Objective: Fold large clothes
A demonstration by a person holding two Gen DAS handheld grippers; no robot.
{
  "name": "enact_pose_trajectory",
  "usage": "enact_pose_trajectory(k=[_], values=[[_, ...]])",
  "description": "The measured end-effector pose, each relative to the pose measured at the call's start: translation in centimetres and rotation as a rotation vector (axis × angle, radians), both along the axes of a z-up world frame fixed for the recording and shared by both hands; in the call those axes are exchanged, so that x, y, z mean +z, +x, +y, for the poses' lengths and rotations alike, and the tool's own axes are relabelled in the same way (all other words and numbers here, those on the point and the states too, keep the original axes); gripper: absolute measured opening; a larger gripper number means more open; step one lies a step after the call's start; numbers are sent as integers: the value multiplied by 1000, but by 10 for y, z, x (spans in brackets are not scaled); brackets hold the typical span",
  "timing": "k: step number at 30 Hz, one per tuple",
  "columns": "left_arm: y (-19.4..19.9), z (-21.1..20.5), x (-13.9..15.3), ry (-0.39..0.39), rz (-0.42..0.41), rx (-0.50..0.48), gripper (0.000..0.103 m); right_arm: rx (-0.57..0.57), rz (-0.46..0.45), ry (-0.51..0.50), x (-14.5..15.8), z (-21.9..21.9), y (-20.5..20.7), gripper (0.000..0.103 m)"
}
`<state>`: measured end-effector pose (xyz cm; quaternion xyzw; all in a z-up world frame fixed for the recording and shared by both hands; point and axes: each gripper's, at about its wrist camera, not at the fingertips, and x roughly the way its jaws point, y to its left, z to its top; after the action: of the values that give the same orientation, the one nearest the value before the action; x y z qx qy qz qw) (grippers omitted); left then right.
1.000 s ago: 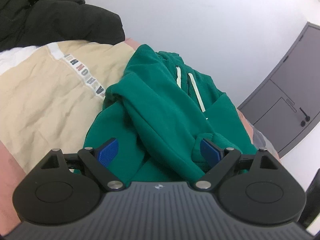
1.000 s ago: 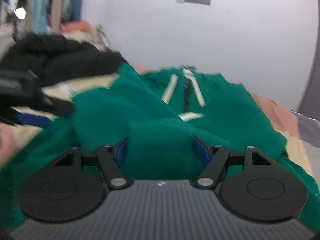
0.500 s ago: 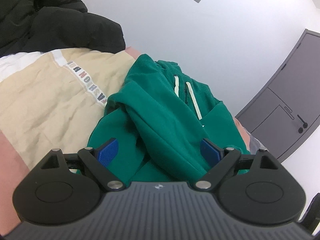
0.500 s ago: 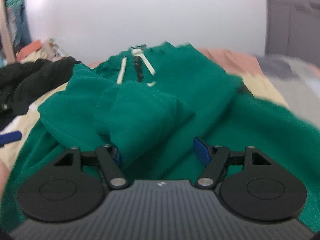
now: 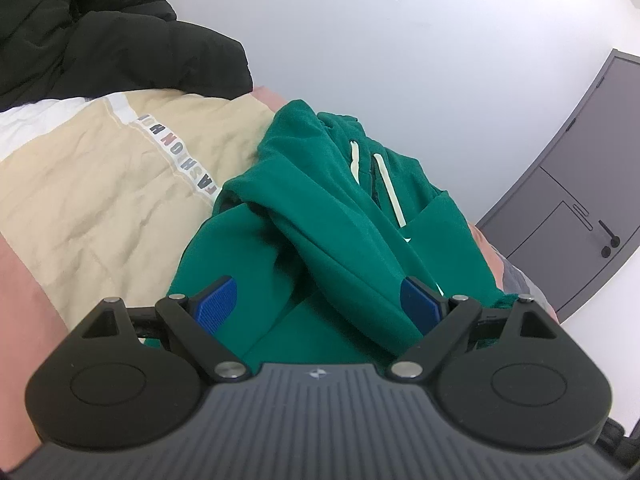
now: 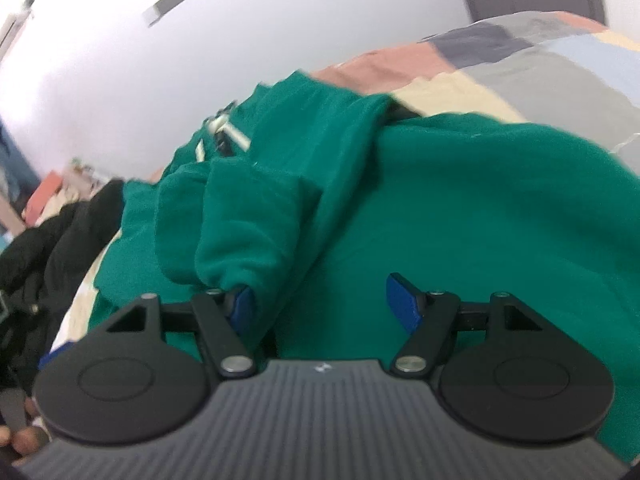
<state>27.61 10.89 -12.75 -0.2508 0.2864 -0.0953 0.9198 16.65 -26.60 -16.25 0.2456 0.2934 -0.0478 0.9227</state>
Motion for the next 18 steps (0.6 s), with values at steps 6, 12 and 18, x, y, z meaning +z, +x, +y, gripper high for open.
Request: enact_pose_trajectory(k=[6, 12, 18], values=[[3, 0, -4, -6, 6, 5, 91, -65, -83, -15, 16, -10, -21, 71], [10, 7, -17, -92, 27, 6, 91, -176, -151, -25, 30, -26, -37, 72], [24, 5, -30, -188, 54, -27, 90, -216, -211, -57, 43, -41, -39, 72]])
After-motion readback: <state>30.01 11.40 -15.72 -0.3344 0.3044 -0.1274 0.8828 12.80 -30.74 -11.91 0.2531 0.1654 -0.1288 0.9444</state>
